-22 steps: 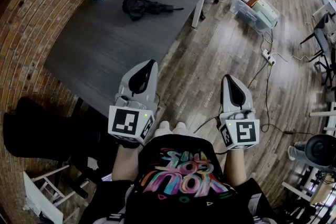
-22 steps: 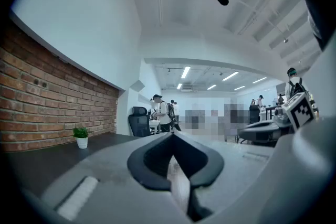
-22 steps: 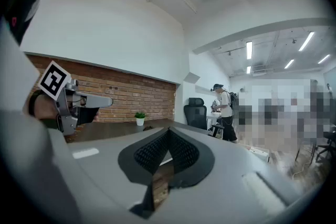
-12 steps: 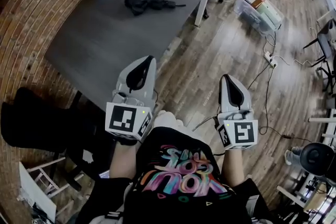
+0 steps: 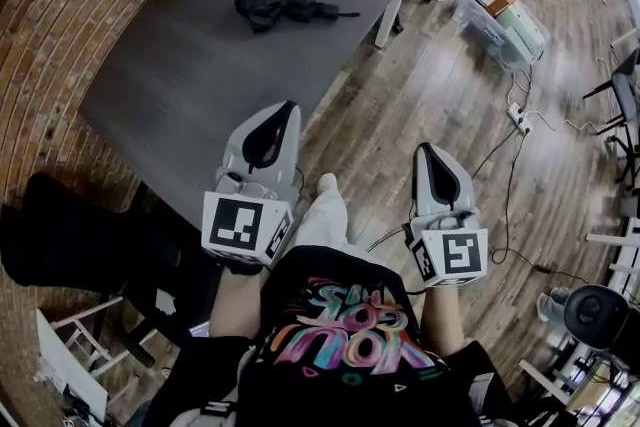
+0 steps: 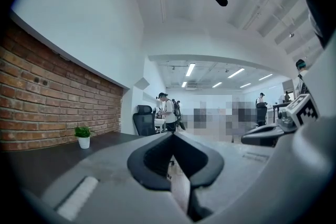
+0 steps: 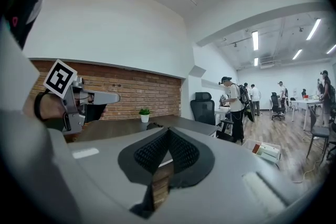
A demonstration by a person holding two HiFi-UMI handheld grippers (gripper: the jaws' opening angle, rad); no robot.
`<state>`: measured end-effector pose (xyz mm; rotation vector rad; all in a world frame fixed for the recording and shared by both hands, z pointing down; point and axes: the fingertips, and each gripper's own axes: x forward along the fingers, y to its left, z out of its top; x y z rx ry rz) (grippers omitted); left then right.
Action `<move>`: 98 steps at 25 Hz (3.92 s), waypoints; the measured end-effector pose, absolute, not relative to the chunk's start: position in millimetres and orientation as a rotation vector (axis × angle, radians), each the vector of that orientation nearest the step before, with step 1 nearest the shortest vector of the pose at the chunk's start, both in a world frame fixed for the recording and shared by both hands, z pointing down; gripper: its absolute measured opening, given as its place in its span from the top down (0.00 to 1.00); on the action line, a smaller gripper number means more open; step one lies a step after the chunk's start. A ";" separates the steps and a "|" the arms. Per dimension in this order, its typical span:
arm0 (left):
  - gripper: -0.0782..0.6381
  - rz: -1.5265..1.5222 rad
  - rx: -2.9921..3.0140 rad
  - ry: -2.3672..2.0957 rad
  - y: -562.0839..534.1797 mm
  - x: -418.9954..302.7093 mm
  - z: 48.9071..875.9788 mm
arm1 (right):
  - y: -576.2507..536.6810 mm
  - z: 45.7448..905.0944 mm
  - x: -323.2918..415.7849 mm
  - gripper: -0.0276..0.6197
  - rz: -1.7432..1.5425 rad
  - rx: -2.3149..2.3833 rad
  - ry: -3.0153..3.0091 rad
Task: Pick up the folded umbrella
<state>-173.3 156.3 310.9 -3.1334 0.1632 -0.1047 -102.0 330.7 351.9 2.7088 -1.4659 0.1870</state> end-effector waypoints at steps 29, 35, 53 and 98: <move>0.89 -0.073 -3.213 0.223 12.5 -47.8 314.1 | 167.2 352.2 34.8 0.95 0.232 2.585 -1.511; 0.89 -0.079 -3.204 0.334 -6.1 -41.7 320.1 | 143.7 361.4 51.7 0.95 0.247 2.520 -1.597; 0.89 -0.123 -3.070 1.017 -101.8 40.7 323.9 | -10.7 359.7 186.8 0.95 0.202 2.113 -2.100; 0.89 -0.105 -2.904 1.541 -138.5 -10.5 328.9 | -108.1 406.2 130.2 0.89 0.251 1.471 -2.387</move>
